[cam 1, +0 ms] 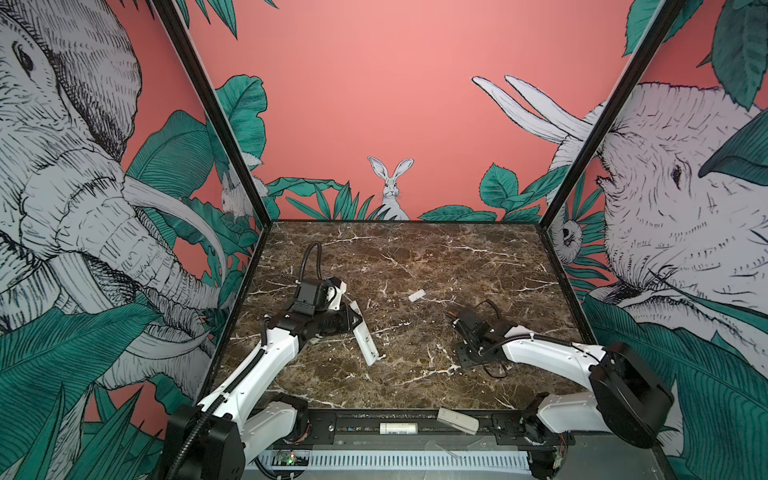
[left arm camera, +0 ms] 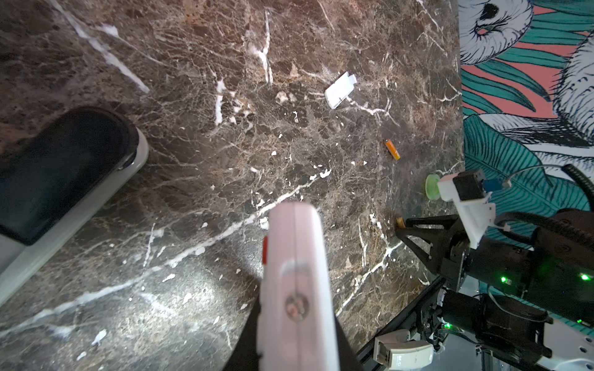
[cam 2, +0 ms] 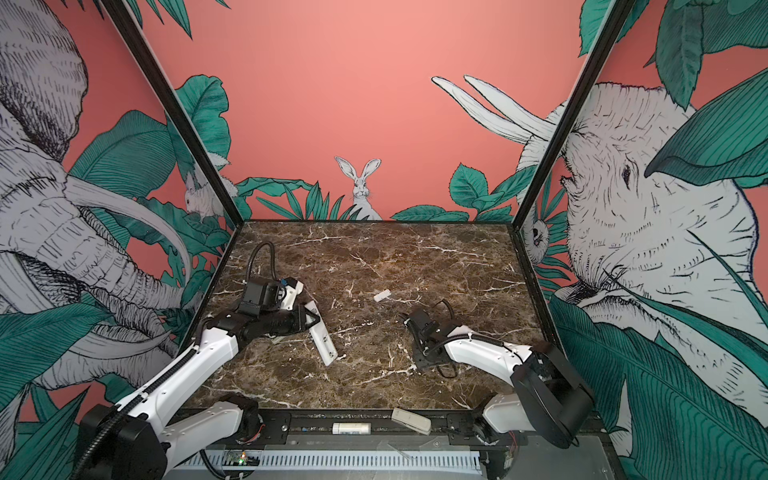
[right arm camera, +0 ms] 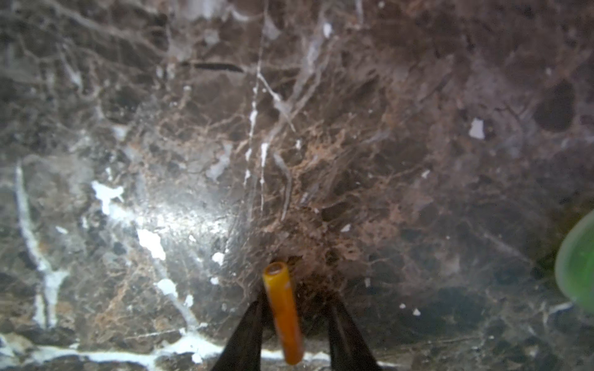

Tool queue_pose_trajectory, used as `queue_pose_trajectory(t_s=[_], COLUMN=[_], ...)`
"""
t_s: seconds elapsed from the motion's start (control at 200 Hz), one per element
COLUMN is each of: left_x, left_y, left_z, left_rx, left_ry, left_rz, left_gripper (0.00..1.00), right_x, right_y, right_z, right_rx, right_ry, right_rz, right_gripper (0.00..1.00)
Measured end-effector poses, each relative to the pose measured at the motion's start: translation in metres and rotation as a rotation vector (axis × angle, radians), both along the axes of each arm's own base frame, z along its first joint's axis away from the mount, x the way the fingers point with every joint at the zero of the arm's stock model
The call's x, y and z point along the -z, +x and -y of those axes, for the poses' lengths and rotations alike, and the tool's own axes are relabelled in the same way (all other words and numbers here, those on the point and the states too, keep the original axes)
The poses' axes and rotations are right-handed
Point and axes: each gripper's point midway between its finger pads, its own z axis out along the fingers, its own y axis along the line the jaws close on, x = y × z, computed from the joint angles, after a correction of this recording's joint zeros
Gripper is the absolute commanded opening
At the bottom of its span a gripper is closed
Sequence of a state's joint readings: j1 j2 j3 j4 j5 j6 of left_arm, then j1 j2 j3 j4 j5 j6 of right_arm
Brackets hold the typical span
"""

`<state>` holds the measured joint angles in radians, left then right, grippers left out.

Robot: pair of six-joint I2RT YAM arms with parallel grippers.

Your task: Load the batteries into the remote control

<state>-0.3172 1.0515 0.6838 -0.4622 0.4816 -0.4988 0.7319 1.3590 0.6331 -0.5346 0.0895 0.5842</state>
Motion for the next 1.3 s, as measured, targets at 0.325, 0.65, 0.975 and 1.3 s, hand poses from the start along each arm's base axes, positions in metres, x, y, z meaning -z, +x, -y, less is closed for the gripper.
queue_pose_trajectory(t_s=[0.325, 0.65, 0.975, 1.3], left_x=[-0.006, -0.003, -0.001, 0.0], left_y=[-0.001, 0.0, 0.002, 0.0], left_z=[0.0, 0.0, 0.004, 0.006], left_rx=[-0.002, -0.003, 0.004, 0.01], left_ry=[-0.008, -0.009, -0.026, -0.036], left_rz=[0.022, 0.013, -0.001, -0.011], left_gripper=[0.0, 0.0, 0.0, 0.0], right_x=[0.0, 0.0, -0.001, -0.001], right_y=[0.007, 0.003, -0.014, -0.019], right_z=[-0.015, -0.016, -0.009, 0.0], right_rx=[-0.049, -0.064, -0.067, -0.056], right_ry=[0.047, 0.056, 0.018, -0.034], right_rz=[0.006, 0.013, 0.0, 0.004], right_gripper=[0.21, 0.25, 0.21, 0.13])
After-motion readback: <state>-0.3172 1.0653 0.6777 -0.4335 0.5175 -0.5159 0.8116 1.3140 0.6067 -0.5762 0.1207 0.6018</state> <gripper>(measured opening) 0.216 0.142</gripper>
